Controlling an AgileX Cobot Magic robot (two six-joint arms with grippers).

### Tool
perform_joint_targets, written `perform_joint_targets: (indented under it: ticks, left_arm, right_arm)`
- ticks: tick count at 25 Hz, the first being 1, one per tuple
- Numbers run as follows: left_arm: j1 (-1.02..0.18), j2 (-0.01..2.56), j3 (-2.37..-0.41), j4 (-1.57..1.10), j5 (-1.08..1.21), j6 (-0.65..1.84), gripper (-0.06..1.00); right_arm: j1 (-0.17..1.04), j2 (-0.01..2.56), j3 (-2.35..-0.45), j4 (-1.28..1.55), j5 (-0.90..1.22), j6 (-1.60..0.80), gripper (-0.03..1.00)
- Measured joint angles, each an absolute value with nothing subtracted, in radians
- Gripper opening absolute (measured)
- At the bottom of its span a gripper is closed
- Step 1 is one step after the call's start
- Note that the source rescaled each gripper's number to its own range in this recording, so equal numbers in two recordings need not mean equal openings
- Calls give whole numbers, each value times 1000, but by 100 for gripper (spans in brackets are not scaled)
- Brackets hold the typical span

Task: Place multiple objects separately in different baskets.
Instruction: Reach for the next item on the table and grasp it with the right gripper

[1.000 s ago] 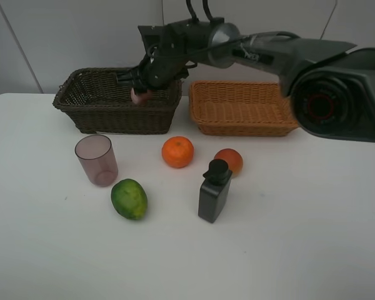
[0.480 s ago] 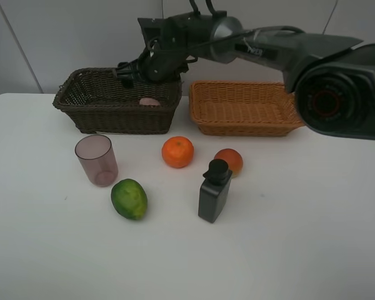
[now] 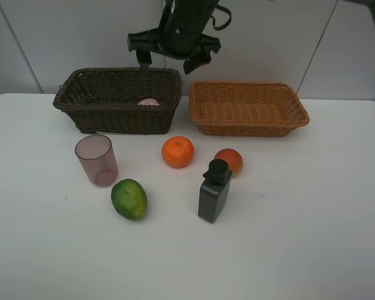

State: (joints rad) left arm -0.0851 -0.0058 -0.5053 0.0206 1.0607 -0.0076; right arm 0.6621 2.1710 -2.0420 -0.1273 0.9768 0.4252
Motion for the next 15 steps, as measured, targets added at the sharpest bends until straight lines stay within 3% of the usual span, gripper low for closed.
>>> perform_joint_targets:
  ticks: [11,15]
  left_arm:
    - [-85,-6,-505,21,1061,-8,100]
    - [-85,-6,-505,21,1061,-8,100]
  right_arm:
    - [662,1843,-1560,-158,1035,753,90]
    - [662,1793,-1473,-148,1058,864,90]
